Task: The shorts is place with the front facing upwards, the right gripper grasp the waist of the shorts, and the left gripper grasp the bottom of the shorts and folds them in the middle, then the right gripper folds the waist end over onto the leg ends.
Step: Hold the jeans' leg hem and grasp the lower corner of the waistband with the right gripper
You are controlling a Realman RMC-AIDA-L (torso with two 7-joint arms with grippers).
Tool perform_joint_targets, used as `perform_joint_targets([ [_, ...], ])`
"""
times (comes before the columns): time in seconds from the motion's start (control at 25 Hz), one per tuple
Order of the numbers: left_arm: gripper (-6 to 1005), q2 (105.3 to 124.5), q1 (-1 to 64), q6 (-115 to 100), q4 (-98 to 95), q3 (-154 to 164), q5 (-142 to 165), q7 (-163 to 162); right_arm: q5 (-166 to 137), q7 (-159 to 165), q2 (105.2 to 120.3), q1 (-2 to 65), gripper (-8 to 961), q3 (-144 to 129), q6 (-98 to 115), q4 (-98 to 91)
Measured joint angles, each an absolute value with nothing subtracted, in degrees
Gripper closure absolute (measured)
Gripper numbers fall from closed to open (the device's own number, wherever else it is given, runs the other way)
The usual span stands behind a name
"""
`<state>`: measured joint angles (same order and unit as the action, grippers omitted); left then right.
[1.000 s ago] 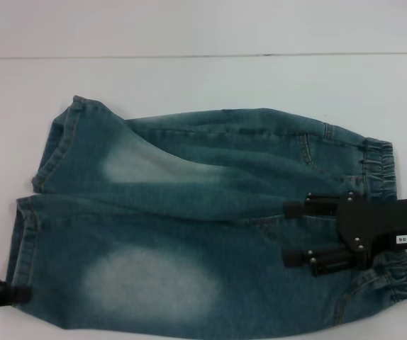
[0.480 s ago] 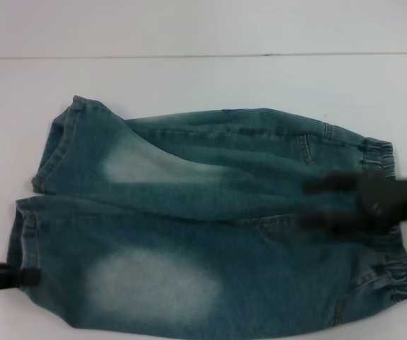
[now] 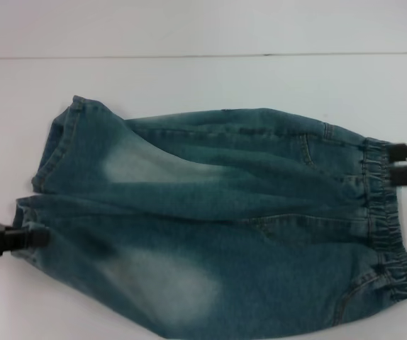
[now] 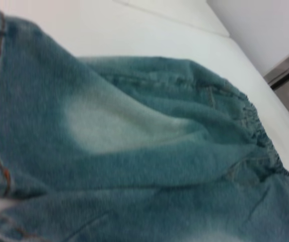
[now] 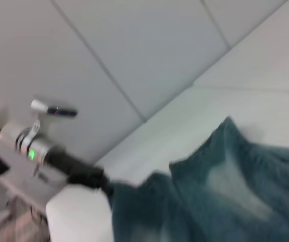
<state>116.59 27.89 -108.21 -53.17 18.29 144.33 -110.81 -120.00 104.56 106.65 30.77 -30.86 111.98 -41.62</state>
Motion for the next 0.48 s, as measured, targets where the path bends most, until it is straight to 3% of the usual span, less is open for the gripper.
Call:
perform_joint_targets([
  [0.12, 965, 116.54, 28.29, -107.7, -53.08, 18.24, 143.13, -111.06, -122.95, 106.51, 105.88, 30.62, 16, -32.57, 113.84, -45.95],
  [0.48, 964, 116.39, 29.98, -105.15, -51.17, 18.54, 142.23, -111.48, -136.2, 108.36, 106.0, 32.17, 17, -36.01, 113.86, -47.72],
])
